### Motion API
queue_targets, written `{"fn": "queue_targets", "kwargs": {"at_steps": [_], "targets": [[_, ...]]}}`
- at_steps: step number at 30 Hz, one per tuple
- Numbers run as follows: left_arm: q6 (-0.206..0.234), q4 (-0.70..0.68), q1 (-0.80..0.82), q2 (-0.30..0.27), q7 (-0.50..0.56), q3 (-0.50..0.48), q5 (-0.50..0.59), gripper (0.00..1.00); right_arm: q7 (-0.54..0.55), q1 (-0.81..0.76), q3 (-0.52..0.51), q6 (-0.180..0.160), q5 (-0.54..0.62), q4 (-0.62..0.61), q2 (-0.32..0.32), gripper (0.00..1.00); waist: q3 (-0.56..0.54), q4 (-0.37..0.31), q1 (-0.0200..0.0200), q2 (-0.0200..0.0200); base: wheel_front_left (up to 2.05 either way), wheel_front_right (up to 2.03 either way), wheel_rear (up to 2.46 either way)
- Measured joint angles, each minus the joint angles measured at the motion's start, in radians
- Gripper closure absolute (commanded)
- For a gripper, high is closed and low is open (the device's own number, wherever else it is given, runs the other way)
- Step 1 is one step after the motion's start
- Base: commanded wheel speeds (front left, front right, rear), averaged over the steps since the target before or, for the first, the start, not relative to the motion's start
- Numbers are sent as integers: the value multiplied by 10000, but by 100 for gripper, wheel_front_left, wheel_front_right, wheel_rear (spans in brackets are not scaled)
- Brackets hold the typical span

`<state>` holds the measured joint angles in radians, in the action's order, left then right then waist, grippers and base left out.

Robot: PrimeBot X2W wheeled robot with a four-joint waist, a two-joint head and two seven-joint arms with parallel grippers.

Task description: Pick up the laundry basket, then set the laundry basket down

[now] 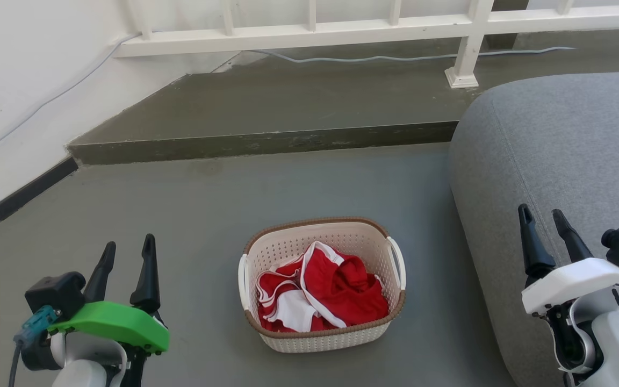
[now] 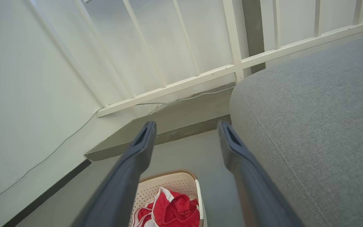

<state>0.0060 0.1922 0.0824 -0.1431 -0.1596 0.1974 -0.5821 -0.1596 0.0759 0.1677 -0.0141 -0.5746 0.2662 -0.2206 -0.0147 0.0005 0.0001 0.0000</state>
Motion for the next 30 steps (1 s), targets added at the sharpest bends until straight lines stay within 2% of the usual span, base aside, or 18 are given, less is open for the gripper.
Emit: {"fn": "queue_targets", "kwargs": {"at_steps": [11,24,30], "targets": [[226,42,0,0,-397,186,1379,0,-349,0,305,-313,1452,226,-82,0,3,-36,0,0,0,0,0],[305,489,2,21,-846,391,2719,0,-803,1,625,-357,2886,502,-82,0,14,-51,0,0,0,0,0],[307,696,1,42,-892,397,2980,0,-907,3,575,-393,2955,637,19,0,11,-50,0,0,0,0,0]]}}
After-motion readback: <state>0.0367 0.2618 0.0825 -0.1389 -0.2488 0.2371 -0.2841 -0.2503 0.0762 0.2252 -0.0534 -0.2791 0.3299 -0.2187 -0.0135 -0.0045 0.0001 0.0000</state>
